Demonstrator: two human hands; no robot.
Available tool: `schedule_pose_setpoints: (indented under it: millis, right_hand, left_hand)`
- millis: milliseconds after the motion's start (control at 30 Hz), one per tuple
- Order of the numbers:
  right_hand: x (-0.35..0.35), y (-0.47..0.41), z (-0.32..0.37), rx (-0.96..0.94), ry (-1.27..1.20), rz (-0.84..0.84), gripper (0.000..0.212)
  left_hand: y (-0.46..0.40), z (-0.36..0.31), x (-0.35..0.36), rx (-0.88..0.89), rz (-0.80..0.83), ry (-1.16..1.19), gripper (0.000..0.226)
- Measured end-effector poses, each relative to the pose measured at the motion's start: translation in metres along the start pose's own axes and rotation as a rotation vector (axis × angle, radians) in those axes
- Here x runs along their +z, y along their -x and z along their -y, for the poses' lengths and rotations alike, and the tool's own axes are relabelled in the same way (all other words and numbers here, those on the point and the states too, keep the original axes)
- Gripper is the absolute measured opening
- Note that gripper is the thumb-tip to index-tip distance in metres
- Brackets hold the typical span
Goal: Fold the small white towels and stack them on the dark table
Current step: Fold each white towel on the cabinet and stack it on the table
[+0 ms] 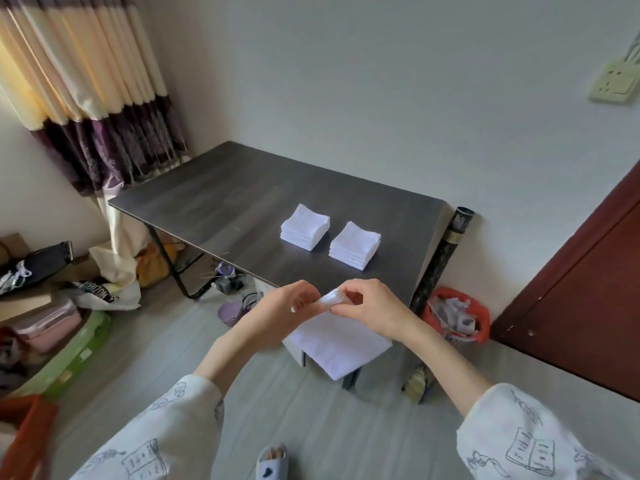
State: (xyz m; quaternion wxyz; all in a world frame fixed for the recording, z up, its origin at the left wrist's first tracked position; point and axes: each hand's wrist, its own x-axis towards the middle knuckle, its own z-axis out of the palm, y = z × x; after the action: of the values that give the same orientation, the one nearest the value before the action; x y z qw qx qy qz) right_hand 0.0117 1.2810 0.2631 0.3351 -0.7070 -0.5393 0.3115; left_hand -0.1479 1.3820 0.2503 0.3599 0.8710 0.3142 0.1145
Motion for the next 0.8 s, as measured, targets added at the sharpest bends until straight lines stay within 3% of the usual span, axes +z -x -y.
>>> schedule_pose_setpoints:
  millis: [200,333,433,567,700,800]
  right_hand:
    - [-0.01,-0.109,-0.019,0.175,-0.135,-0.11,0.033]
    - [-0.034,-0.154,-0.04,0.295,-0.244,-0.087,0.041]
    - [-0.053,-0.169,-0.064,0.412,-0.351,-0.071,0.034]
    - [-0.075,-0.189,-0.106,0.53,-0.467,-0.088,0.018]
    - [-0.087,-0.212,-0.149,0.597,-0.828,-0.167,0.049]
    - [-0.091,-0.231,-0.172,0.626,-1.058,-0.194,0.049]
  left_hand:
    - [-0.111,0.039,-0.039,0.095,0.102,0.068,0.014]
    - [-0.179,0.05,-0.051,0.145,0.246,0.223,0.02]
    - [-0.222,0.052,-0.046,0.143,0.361,0.343,0.023]
    - [-0.279,0.054,-0.026,0.034,0.441,0.512,0.027]
    - [-0.327,0.062,0.0,-0.11,0.477,0.714,0.028]
    - [-0.353,0.075,0.016,-0.192,0.454,0.74,0.032]
